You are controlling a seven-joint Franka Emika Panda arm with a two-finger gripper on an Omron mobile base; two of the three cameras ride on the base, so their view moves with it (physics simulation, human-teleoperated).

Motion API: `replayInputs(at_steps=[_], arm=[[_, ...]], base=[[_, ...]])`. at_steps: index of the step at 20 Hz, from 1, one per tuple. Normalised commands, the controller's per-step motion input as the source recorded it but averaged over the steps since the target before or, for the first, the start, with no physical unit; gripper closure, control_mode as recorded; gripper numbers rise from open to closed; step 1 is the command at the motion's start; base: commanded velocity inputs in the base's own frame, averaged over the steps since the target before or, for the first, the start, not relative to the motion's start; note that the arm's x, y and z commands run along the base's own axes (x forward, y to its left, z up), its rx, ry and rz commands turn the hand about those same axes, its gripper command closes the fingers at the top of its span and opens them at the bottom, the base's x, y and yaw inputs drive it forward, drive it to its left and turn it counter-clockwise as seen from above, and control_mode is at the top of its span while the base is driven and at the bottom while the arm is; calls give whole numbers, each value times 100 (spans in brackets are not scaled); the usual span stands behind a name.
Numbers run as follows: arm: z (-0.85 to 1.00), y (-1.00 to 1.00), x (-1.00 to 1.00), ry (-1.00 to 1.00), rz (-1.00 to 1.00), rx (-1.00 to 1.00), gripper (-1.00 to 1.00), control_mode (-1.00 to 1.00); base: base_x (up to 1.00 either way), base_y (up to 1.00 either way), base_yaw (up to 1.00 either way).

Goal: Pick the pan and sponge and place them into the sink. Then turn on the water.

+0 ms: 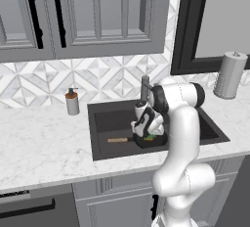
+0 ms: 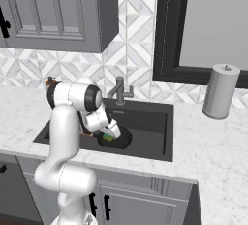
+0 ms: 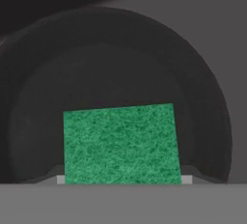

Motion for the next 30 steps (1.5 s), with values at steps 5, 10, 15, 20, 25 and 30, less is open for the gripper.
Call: replayInputs(at_steps=[5, 10, 15, 20, 25, 30], arm=[[-30, 0, 34, 0, 3, 0, 100, -100], [-31, 0, 28, 0, 3, 0, 100, -100], [-23, 0, 11, 0, 3, 0, -100, -100], [0, -8, 0, 0, 3, 0, -100, -100], [30, -7, -12, 0, 1, 0, -100, -100], [38, 0, -19, -1, 0, 0, -100, -100]], base=[[0, 0, 0], [0, 0, 0], [0, 0, 0], [0, 0, 0], [0, 0, 0], [0, 0, 0]])
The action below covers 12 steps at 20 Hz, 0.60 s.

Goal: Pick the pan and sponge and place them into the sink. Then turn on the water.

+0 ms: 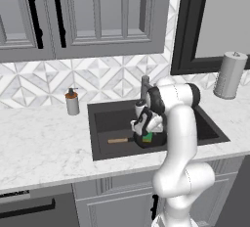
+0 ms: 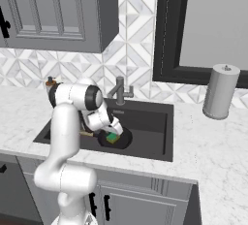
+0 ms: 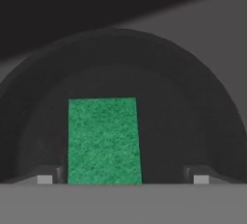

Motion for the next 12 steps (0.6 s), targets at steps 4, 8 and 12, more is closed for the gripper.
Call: replayInputs(at_steps=[4, 8, 12], arm=[[33, 1, -16, -1, 0, 0, -100, -100], [34, 11, -5, 0, 0, 0, -100, -100], [39, 25, -3, 0, 0, 0, -100, -100]], base=[[0, 0, 0], [0, 0, 0], [0, 0, 0]])
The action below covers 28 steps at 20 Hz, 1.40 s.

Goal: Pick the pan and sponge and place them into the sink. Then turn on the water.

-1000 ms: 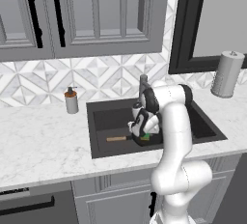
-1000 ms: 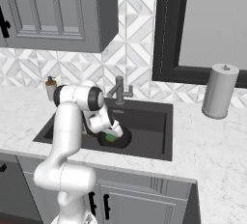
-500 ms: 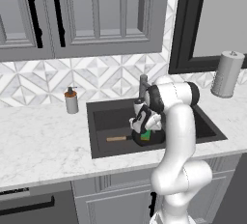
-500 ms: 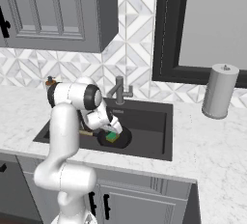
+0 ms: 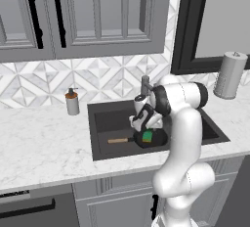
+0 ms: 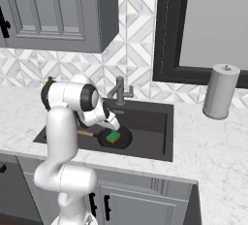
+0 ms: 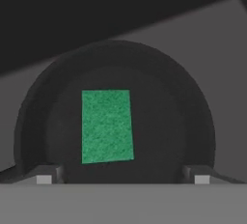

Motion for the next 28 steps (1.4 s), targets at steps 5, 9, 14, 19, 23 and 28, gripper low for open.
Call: replayInputs(at_steps=[5, 9, 14, 19, 23, 28], arm=[[39, 27, -12, 0, 0, 0, -100, -100], [36, 25, -28, -2, 0, 0, -100, -100], [51, 24, -47, -9, 0, 0, -100, -100], [55, 26, -50, -8, 0, 0, -100, -100], [59, 24, -46, -8, 0, 0, -100, -100], [70, 26, -44, -7, 0, 0, -100, -100]], base=[[0, 0, 0], [0, 0, 0], [0, 0, 0], [0, 0, 0], [0, 0, 0], [0, 0, 0]])
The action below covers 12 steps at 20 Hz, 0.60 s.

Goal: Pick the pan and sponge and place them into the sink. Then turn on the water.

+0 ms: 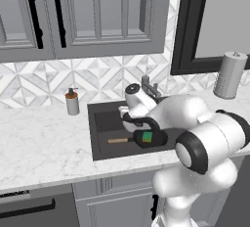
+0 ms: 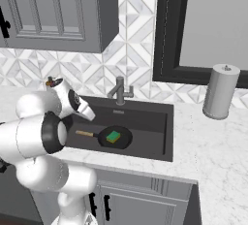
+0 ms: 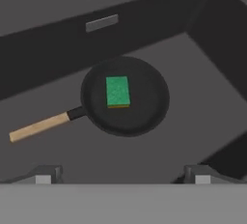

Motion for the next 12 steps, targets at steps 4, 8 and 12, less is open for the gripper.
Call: replayInputs(at_steps=[4, 8, 12], arm=[[85, 1, -38, -4, 0, 3, -100, -100], [74, 0, -37, -3, 1, 7, -100, -100], [36, -18, -56, -7, 14, 9, -100, -100]], base=[[0, 0, 0], [0, 0, 0], [0, 0, 0]])
